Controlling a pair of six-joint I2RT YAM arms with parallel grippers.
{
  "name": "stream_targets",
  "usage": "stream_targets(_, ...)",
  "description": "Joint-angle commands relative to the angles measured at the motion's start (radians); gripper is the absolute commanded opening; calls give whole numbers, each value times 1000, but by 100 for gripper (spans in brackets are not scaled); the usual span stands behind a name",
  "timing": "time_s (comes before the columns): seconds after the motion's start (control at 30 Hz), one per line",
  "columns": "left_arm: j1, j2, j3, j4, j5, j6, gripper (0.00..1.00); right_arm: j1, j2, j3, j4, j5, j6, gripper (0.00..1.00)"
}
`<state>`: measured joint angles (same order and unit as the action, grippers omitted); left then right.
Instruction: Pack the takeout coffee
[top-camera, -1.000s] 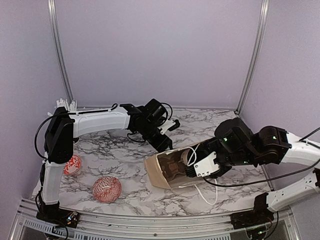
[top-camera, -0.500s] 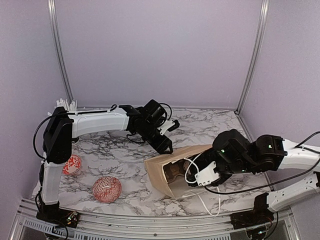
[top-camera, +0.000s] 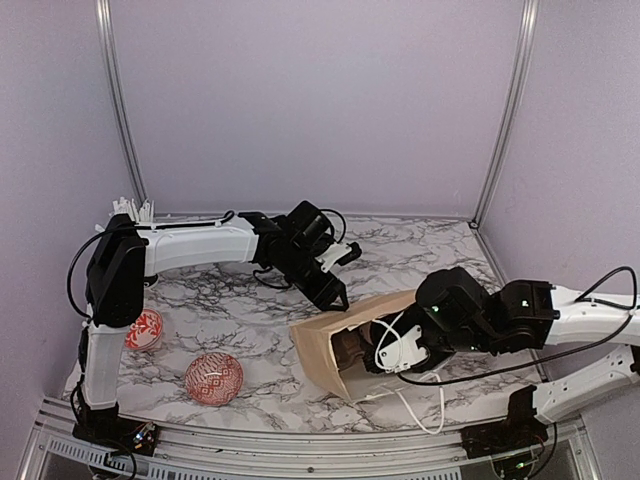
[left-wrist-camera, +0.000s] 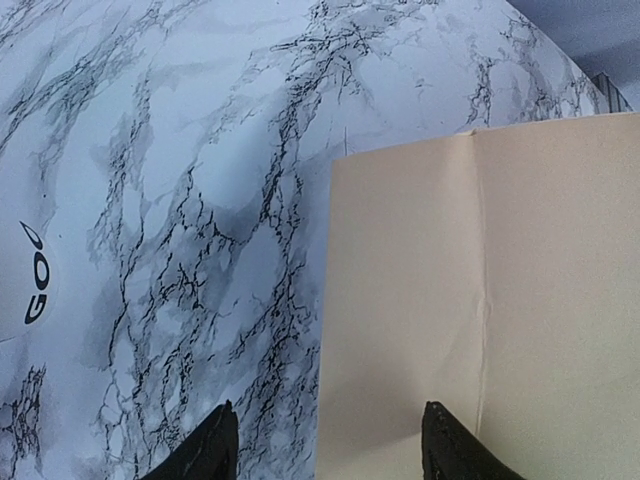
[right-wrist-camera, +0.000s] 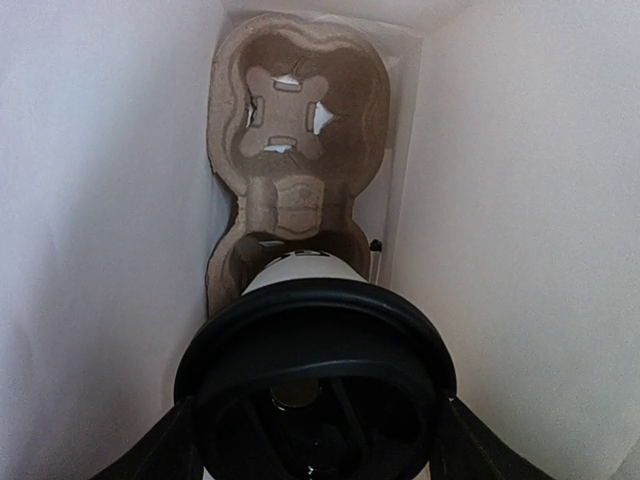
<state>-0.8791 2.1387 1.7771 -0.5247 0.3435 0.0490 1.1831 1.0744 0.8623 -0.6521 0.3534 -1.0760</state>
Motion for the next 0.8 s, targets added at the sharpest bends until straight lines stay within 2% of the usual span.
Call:
stream_targets(0.0, -8, -11, -9, 12, 36, 13, 63, 9, 22, -4, 82, 29, -6, 46)
stream_targets(0.37, -20, 2, -7, 19, 65, 12, 63, -15, 37, -26, 102, 31, -6, 46)
stream_targets(0.77, -23, 7, -8, 20, 69, 18, 62, -70, 90, -2, 51, -68, 16, 46)
